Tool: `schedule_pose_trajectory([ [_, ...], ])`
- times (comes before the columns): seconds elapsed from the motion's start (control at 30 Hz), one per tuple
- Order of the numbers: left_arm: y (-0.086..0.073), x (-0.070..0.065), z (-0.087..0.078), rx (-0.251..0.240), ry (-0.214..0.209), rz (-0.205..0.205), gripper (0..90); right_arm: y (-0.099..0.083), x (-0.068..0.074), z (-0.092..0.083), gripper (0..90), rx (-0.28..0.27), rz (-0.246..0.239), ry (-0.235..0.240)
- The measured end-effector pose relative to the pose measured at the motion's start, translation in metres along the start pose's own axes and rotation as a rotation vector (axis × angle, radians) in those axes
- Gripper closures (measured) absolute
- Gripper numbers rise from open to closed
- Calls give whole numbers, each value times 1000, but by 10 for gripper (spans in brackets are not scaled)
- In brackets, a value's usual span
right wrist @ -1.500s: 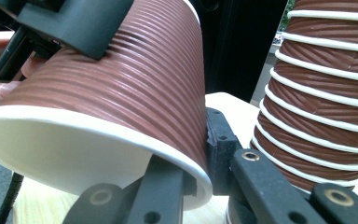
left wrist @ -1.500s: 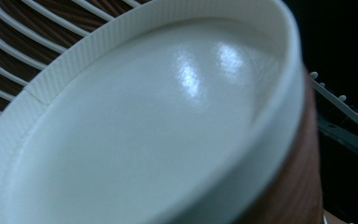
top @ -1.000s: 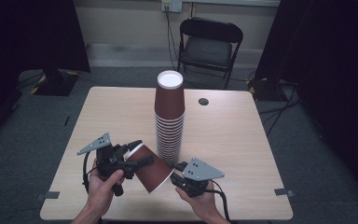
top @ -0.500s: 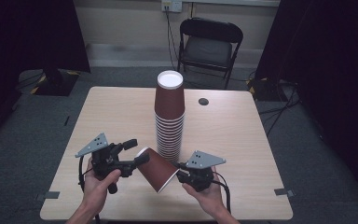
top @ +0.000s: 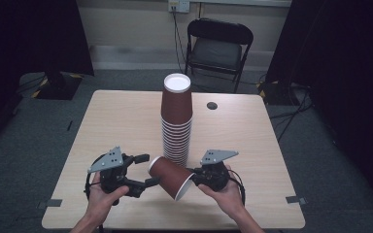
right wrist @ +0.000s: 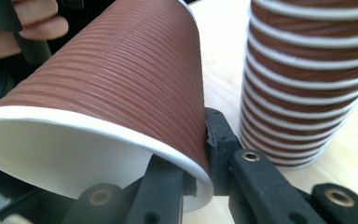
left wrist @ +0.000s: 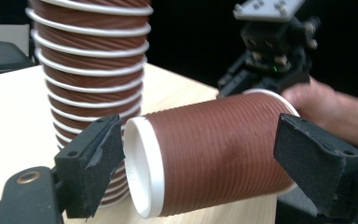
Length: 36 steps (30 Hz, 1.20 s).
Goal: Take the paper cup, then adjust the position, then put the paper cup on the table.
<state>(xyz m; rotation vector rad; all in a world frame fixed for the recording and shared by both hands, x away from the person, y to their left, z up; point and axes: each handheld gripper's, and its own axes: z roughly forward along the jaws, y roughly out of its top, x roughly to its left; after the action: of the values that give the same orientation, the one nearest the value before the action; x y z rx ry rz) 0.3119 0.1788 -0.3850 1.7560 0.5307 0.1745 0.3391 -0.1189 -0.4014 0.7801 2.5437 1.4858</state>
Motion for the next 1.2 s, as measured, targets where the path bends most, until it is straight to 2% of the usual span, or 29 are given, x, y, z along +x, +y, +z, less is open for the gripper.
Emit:
schedule_pose_trajectory([
  [0.03, 0, 0, 0, 0, 0, 0, 157, 0, 0, 0, 851, 0, 0, 0],
  [0.07, -1, -3, 3, 33, 7, 40, 157, 0, -1, 2, 851, 42, 3, 18],
  [0.13, -1, -6, 6, 60, -7, 59, 157, 0, -1, 3, 851, 71, 0, 21],
  [0.17, -1, -7, 7, 64, 3, 74, 157, -1, -2, 3, 851, 88, 3, 26],
  [0.3, -2, -9, 8, 88, -4, 95, 158, -2, -5, 5, 851, 118, 8, 28],
  [0.33, -2, -11, 9, 110, -9, 117, 158, -2, -5, 5, 851, 126, 10, 34],
  [0.53, -5, -13, 15, 154, -49, 145, 157, -1, -6, 5, 852, 188, 7, 60],
  [0.57, -7, -14, 18, 162, -58, 154, 157, -1, -7, 6, 852, 214, 2, 73],
  [0.7, -9, -17, 22, 190, -71, 166, 156, -1, -8, 7, 851, 253, 5, 107],
  [0.77, -12, -18, 26, 214, -93, 176, 157, -1, -8, 8, 852, 267, 9, 117],
  [0.83, -12, -20, 27, 223, -85, 189, 155, -1, -8, 9, 852, 270, 6, 116],
  [0.87, -13, -22, 28, 247, -81, 218, 149, -1, -9, 9, 853, 277, -1, 119],
  [0.93, -14, -24, 30, 260, -74, 244, 140, -1, -8, 9, 852, 282, 2, 118],
  [1.0, -15, -25, 32, 278, -85, 266, 122, 0, -9, 10, 853, 293, -3, 126],
  [1.03, -15, -25, 32, 278, -85, 266, 115, 0, -9, 11, 853, 301, -6, 127],
  [1.07, -16, -25, 33, 298, -91, 284, 114, 0, -9, 12, 853, 309, -8, 128],
  [1.1, -17, -25, 34, 297, -90, 271, 115, 0, -9, 13, 853, 313, -2, 136],
  [1.17, -17, -25, 35, 317, -79, 300, 140, 0, -8, 15, 853, 325, 3, 149],
  [1.2, -18, -26, 36, 313, -91, 310, 151, 1, -8, 16, 853, 332, -2, 157],
])
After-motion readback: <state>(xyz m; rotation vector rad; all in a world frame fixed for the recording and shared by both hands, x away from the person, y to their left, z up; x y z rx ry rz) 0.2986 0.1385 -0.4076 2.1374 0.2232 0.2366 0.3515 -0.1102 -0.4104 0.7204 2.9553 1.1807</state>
